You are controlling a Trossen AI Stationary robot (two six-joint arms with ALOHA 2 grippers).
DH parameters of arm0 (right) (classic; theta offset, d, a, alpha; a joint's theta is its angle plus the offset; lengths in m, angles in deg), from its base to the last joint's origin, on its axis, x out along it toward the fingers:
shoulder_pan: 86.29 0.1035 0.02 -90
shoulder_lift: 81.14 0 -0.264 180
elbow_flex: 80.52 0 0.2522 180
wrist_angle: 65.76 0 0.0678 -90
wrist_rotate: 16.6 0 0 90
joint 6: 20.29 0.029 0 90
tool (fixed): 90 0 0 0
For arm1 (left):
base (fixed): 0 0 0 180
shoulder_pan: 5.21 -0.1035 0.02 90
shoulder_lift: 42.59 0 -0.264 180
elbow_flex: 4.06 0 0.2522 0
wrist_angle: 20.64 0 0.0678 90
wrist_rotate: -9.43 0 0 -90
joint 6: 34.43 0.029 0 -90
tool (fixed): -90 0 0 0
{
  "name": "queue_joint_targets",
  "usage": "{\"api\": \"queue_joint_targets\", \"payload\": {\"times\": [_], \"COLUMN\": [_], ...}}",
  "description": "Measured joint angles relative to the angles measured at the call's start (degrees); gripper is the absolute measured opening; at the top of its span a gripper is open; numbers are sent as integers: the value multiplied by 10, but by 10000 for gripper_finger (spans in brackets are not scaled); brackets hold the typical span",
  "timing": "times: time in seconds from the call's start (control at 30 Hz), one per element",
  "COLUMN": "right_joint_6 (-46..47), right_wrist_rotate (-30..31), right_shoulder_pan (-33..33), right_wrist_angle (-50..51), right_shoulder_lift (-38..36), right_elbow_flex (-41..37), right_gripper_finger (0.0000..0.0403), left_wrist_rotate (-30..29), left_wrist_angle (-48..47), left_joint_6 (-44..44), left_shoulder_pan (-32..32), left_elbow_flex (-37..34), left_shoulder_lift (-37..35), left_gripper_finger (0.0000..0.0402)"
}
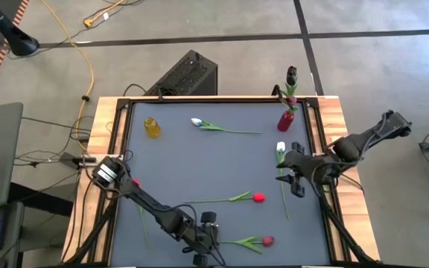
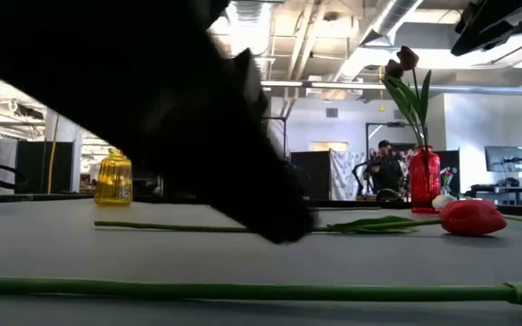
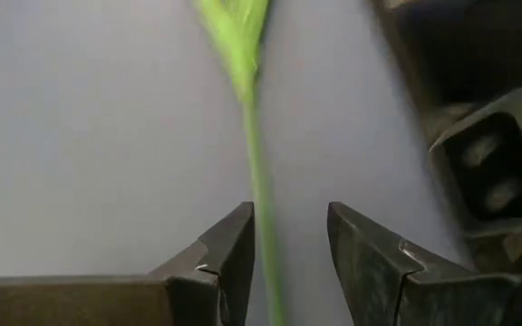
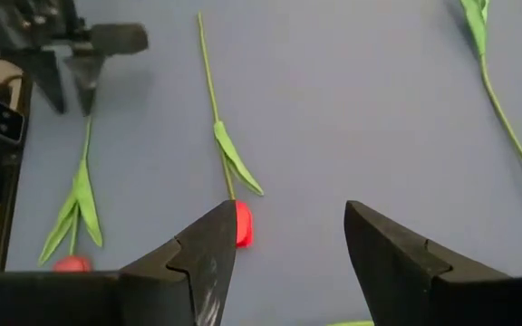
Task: Sort flowers into vase by color
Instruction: Put the dark red tulip into the red flower vase
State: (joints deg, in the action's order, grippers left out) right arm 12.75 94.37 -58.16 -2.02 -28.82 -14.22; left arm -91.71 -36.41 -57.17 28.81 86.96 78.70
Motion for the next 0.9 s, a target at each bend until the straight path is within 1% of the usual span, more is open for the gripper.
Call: {"api": "queue_joint_targets", "payload": {"times": [0.17,0.37,0.53,0.63,0.77,0.8,0.9], "right_joint_6": [-5,-5,-5,-5,-5,-5,-6], "right_wrist_rotate": [0,0,-1,-1,-2,-2,-13], "right_shoulder_pan": [-1,-1,-1,-1,-1,-1,-1], "right_wrist_angle": [-6,-13,-13,-17,-29,-33,-42], "right_shoulder_lift": [14,23,25,24,24,24,24], "right_elbow_flex": [0,0,0,0,0,0,4], "right_gripper_finger": [232,232,232,232,232,232,232], "left_wrist_rotate": [-16,-24,-11,-4,-1,1,-1], "left_wrist_angle": [-25,-36,-39,-45,-44,-44,-38], "left_joint_6": [-3,1,13,4,-6,-10,-19], "left_shoulder_pan": [9,9,9,7,-1,-3,-11], "left_elbow_flex": [0,1,0,0,-1,-1,-2], "left_shoulder_lift": [21,21,21,21,20,20,13], "left_gripper_finger": [130,130,123,93,23,12,7]}}
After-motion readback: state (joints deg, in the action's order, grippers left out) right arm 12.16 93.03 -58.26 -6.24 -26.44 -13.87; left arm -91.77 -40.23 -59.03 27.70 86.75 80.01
